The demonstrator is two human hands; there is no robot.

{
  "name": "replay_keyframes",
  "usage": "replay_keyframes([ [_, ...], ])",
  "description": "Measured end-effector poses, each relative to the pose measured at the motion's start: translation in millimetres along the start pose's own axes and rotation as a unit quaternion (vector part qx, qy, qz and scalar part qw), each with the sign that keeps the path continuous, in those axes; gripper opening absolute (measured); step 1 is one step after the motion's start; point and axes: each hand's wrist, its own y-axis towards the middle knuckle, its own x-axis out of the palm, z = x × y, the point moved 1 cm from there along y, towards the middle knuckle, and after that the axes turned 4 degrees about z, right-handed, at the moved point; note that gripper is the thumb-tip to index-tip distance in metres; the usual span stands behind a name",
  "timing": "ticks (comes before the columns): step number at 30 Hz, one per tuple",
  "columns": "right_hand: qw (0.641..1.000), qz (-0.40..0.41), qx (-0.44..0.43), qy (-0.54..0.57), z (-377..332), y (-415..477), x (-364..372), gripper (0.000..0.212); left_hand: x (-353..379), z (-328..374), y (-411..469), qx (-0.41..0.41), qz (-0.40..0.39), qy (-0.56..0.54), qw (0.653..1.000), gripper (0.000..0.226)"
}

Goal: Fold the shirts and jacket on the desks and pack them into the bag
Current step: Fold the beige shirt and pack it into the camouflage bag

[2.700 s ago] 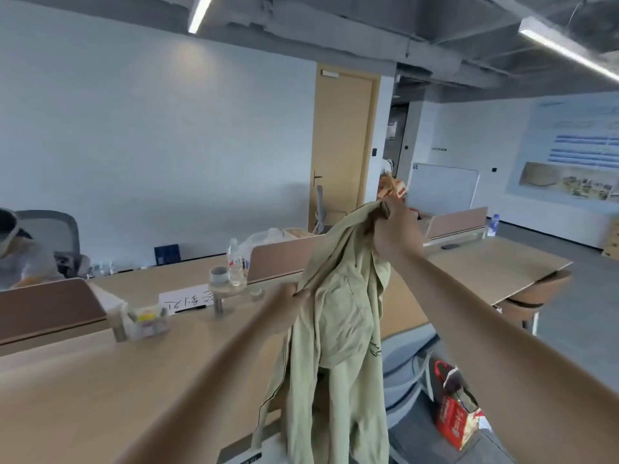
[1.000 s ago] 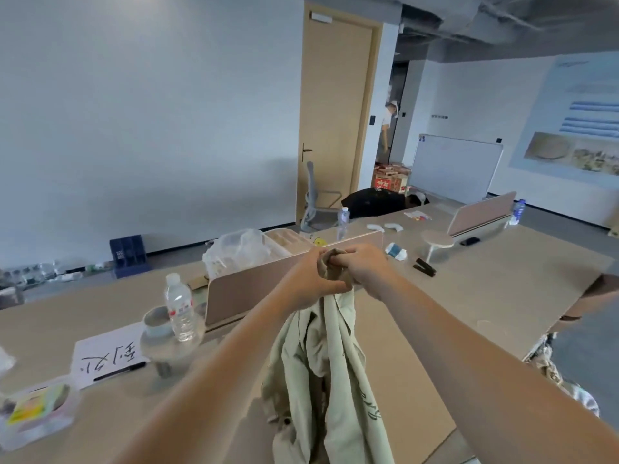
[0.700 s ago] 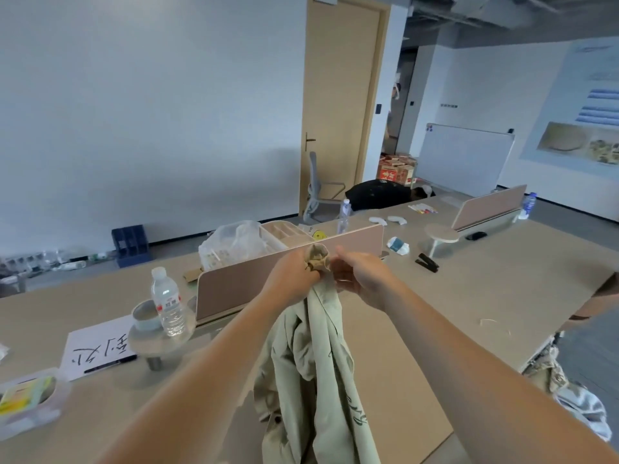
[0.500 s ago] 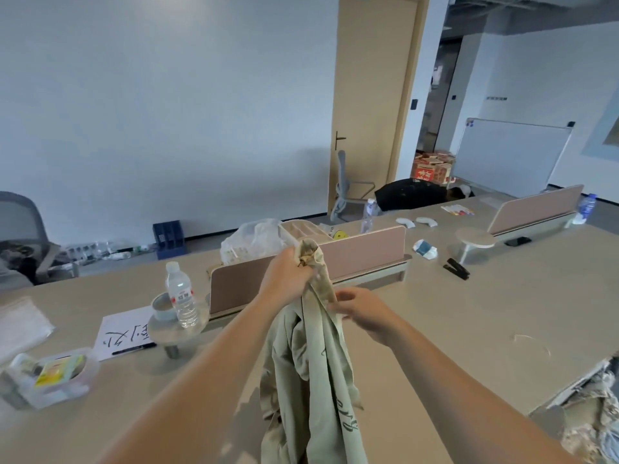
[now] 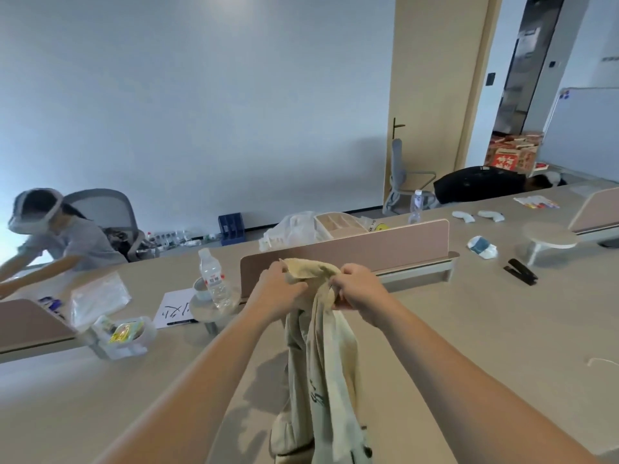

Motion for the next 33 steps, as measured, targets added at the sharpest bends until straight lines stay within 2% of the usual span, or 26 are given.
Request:
replay_keyframes([
  [3,0.994,0.039,0.021,0.1,-21.7,1.0,2.4,0.016,1.1,10.8,-20.1,0.001,-0.011,-0.015,1.0,0.022],
  [6,0.984,0.046,0.029,0.169,-38.4,-2.4,6.2,0.02,2.5,18.2,-42.6,0.007,-0.052,-0.035,0.998,0.02],
  [8,0.977,0.059,0.031,0.205,-46.7,-5.3,8.6,0.017,7.4,16.7,-53.4,-0.02,-0.057,-0.052,0.997,0.02],
  [11,0.967,0.066,0.019,0.246,-60.6,-12.9,12.0,0.015,18.3,14.6,-60.5,-0.078,-0.034,-0.147,0.985,0.018],
  [14,0.961,0.064,-0.003,0.267,-75.6,-20.0,15.1,0.017,30.6,15.8,-60.9,-0.122,-0.073,-0.306,0.941,0.024],
  [15,0.962,0.066,-0.01,0.265,-79.5,-21.3,16.2,0.017,33.5,16.6,-61.3,-0.125,-0.07,-0.323,0.935,0.024],
  [18,0.967,0.071,-0.03,0.242,-91.6,-29.4,16.6,0.017,31.6,16.4,-63.3,-0.094,0.015,-0.233,0.968,0.033],
  [20,0.971,0.091,-0.047,0.214,-96.8,-33.4,13.7,0.018,20.0,15.5,-63.9,-0.089,0.067,-0.204,0.973,0.035],
  [22,0.98,0.143,-0.078,0.114,-97.8,-31.5,7.1,0.015,7.7,12.3,-60.9,-0.077,0.096,-0.167,0.978,0.027],
  [25,0.971,0.2,-0.113,-0.066,-93.6,-30.3,-7.6,0.02,-11.1,9.0,-54.0,-0.039,0.099,-0.126,0.986,0.011],
  [29,0.948,0.191,-0.131,-0.22,-74.9,-35.2,-21.2,0.029,-33.9,5.1,-44.7,0.01,0.08,-0.088,0.993,0.009],
  [31,0.951,0.166,-0.164,-0.205,-64.3,-34.5,-19.5,0.026,-44.3,5.5,-44.2,0.04,0.084,-0.072,0.993,0.009],
  [33,0.967,0.143,-0.166,-0.132,-58.9,-37.8,-14.8,0.02,-56.1,7.7,-46.5,0.063,0.089,-0.083,0.991,0.017],
])
